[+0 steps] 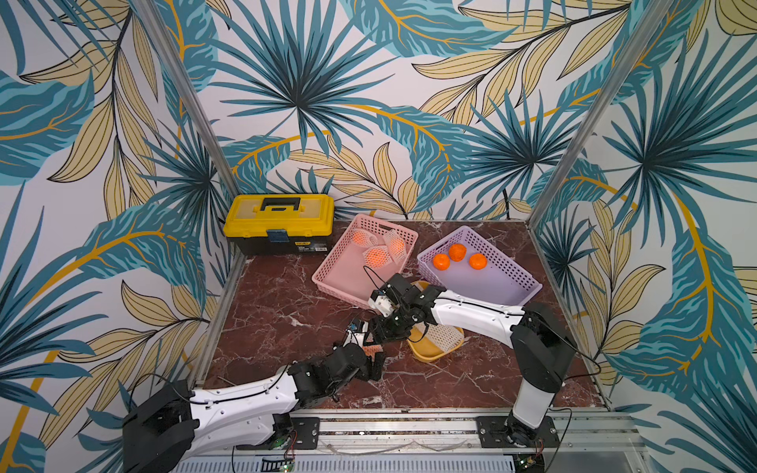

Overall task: Remove foam nets from oranges
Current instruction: Place the orange at the center of the board, then remove the foam net from the orange.

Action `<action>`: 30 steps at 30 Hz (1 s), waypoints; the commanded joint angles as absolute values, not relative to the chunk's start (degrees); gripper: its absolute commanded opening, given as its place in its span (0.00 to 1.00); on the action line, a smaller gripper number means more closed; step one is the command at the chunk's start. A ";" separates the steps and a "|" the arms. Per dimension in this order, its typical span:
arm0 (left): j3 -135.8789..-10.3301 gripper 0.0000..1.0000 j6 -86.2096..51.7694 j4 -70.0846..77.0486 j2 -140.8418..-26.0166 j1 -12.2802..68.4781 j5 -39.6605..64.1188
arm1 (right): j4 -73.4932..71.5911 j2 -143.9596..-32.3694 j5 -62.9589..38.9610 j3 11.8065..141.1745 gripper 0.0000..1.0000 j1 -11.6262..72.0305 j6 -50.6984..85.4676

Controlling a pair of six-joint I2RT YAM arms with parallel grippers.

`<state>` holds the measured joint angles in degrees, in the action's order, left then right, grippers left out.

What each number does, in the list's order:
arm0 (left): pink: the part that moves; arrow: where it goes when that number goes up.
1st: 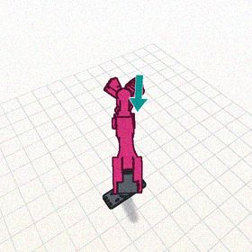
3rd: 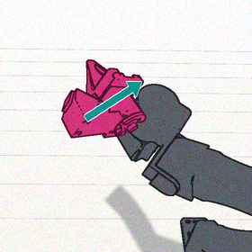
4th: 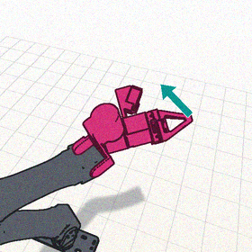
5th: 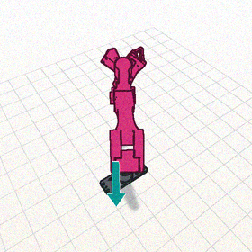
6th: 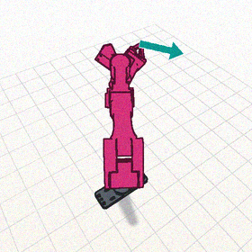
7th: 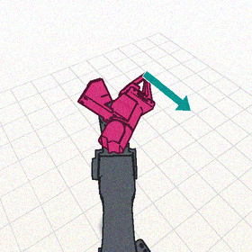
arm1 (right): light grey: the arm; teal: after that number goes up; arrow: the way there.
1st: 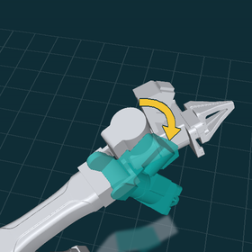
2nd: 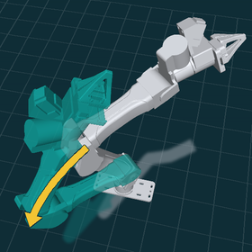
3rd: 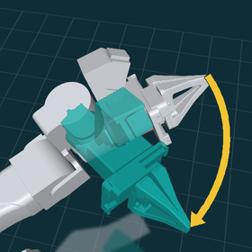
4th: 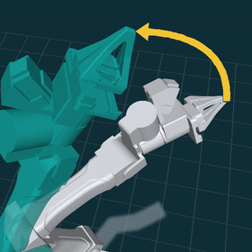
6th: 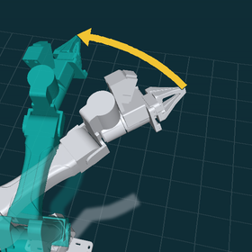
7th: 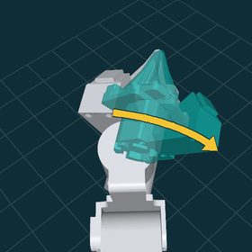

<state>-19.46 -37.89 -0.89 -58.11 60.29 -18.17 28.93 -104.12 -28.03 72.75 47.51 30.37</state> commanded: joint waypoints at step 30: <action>-35.89 0.94 -57.76 -32.79 -56.83 31.18 6.23 | 17.62 -95.95 -7.34 61.75 0.71 54.87 37.85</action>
<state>-34.37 -54.13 -27.18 -53.74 33.74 -5.61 16.23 -95.35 -11.40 60.55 54.70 37.91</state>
